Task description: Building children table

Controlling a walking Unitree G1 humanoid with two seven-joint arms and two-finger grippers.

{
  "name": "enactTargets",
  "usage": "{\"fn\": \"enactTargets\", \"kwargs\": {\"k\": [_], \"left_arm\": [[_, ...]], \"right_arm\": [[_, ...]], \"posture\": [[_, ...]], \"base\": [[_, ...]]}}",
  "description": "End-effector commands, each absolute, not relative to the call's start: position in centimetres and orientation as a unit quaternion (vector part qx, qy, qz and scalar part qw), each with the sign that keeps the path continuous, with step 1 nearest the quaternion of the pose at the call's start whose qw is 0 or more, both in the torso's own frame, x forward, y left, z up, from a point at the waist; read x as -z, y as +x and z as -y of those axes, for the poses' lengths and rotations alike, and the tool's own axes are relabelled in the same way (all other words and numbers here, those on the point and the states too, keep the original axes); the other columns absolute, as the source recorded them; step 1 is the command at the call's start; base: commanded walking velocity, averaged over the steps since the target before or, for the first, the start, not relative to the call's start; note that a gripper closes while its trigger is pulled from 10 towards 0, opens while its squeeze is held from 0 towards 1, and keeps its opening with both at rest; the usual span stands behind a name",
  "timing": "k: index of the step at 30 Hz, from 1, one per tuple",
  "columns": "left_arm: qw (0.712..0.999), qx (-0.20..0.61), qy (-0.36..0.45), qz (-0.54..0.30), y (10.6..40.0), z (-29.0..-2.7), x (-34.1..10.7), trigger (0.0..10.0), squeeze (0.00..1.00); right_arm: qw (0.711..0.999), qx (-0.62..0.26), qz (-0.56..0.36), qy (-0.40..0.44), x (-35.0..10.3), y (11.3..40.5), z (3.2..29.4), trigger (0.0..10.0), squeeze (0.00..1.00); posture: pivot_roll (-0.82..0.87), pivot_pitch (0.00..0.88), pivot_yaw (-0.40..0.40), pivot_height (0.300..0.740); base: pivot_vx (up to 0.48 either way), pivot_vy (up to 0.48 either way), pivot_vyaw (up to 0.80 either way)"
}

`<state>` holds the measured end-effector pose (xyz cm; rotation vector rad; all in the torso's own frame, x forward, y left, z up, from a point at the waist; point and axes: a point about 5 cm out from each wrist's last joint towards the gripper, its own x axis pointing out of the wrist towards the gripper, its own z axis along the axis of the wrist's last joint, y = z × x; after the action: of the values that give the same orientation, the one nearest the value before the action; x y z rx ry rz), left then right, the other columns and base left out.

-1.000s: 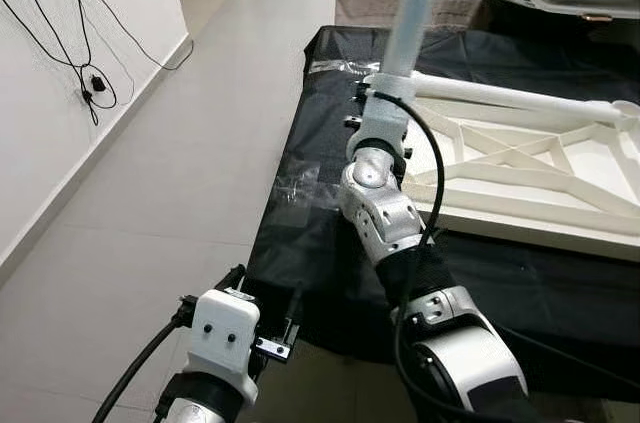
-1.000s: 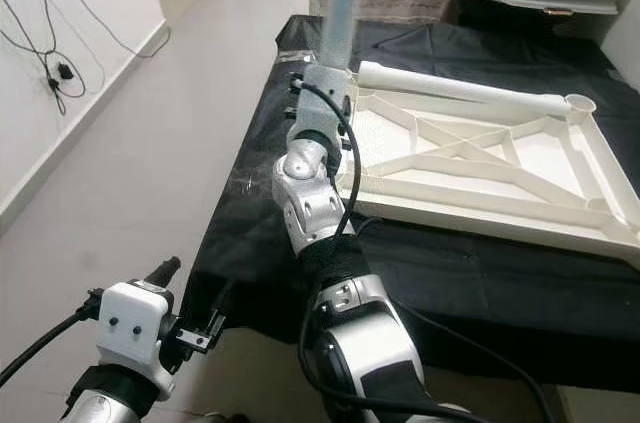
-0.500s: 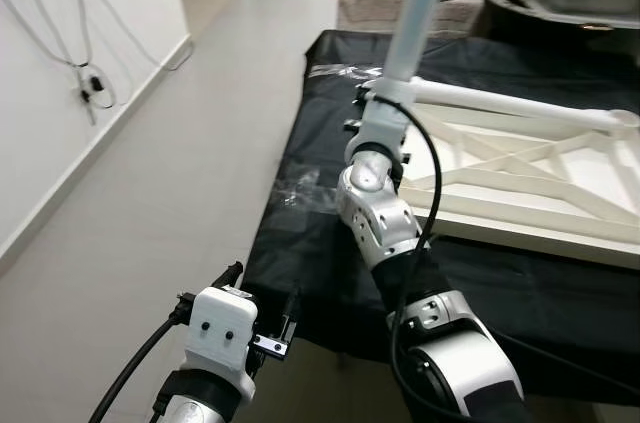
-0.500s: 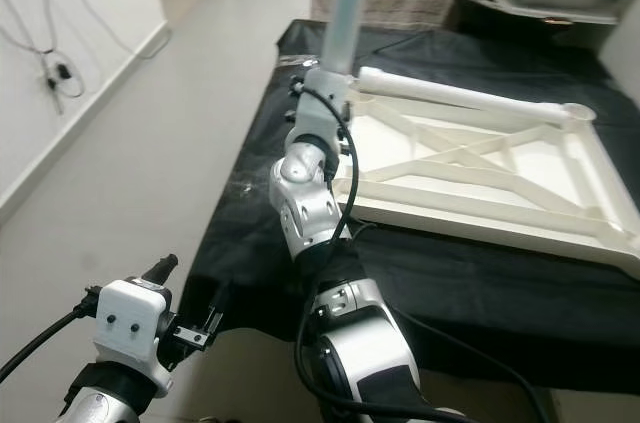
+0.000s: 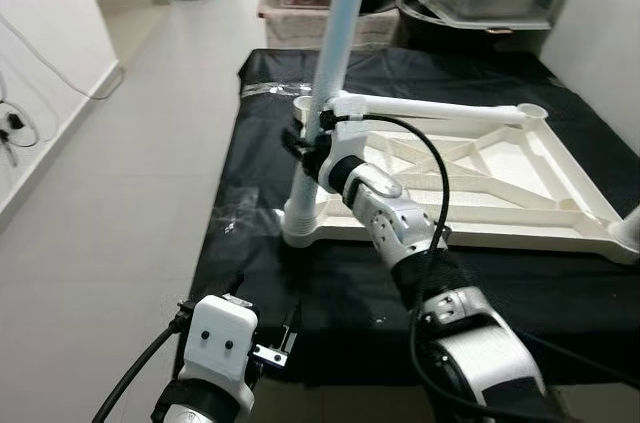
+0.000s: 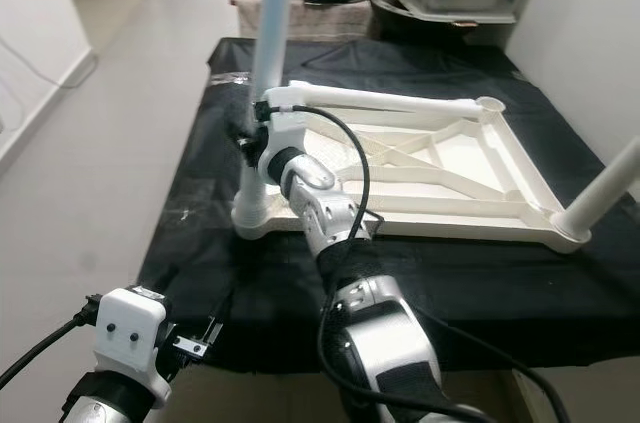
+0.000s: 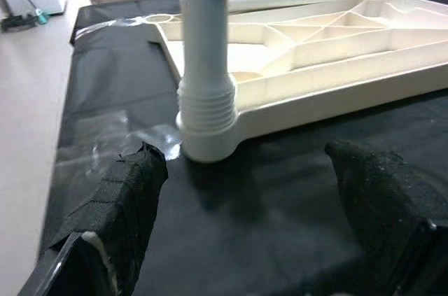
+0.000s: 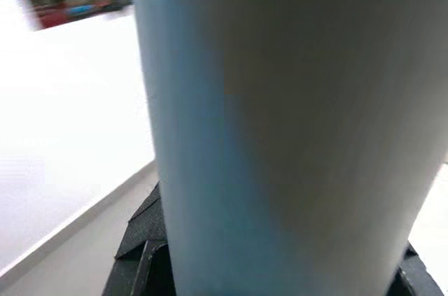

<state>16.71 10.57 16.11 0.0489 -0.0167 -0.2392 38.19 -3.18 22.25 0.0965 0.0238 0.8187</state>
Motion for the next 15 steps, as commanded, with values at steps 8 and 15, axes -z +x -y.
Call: {"fn": "enactTargets", "kwargs": {"k": [8,15], "left_arm": [[0.993,0.115,0.028,0.004,16.3,-10.5,-16.2,10.0,0.00],[0.993,0.111,0.028,0.000,16.0,-10.6,-16.3,10.0,0.00]], "right_arm": [[0.805,-0.583,-0.106,0.033,-17.3,36.0,1.6,10.0,0.00],[0.719,-0.691,-0.080,0.010,-18.2,35.0,1.2,10.0,0.00]], "posture": [[0.12,0.176,-0.037,0.740],[0.14,0.192,-0.049,0.740]], "base": [[0.000,0.000,0.00],[0.000,0.000,0.00]]}}
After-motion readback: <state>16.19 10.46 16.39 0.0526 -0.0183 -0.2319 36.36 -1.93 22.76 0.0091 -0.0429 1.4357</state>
